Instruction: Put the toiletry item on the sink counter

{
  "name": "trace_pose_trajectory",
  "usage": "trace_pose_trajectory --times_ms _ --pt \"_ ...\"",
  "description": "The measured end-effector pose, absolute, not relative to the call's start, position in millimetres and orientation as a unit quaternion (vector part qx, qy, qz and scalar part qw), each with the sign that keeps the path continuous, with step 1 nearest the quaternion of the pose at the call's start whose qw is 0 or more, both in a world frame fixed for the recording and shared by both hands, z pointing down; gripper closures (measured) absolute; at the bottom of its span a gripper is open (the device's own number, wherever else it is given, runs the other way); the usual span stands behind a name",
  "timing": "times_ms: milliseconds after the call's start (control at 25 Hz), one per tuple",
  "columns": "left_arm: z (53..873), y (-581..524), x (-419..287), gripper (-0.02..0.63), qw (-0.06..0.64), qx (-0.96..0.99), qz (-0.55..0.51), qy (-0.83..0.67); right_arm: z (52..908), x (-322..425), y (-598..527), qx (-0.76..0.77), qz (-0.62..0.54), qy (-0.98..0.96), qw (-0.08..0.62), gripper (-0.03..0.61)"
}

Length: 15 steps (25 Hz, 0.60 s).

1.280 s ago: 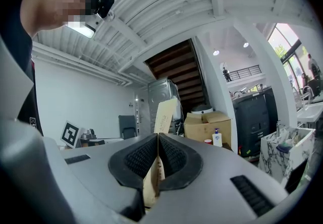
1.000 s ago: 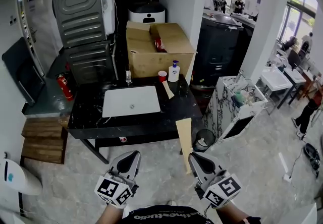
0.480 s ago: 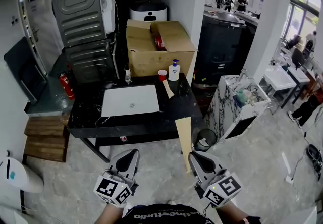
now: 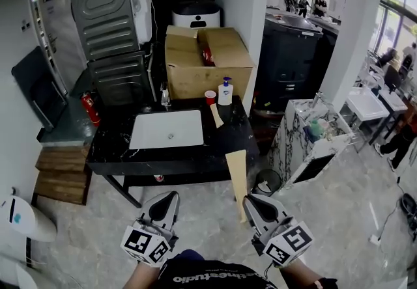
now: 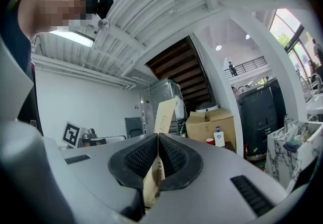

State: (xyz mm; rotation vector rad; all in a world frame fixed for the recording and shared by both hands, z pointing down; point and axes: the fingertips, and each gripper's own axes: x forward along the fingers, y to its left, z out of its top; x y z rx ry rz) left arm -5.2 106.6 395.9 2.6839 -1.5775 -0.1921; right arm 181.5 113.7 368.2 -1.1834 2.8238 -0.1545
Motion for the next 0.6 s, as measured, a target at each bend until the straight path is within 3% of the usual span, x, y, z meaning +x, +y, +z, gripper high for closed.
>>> trace_pose_trajectory --times_ms 600 --pt "419 26 -2 0.600 0.031 0.864 -0.055 -0.500 391 184 39 -0.391 -0.068 0.917 0.022 0.535"
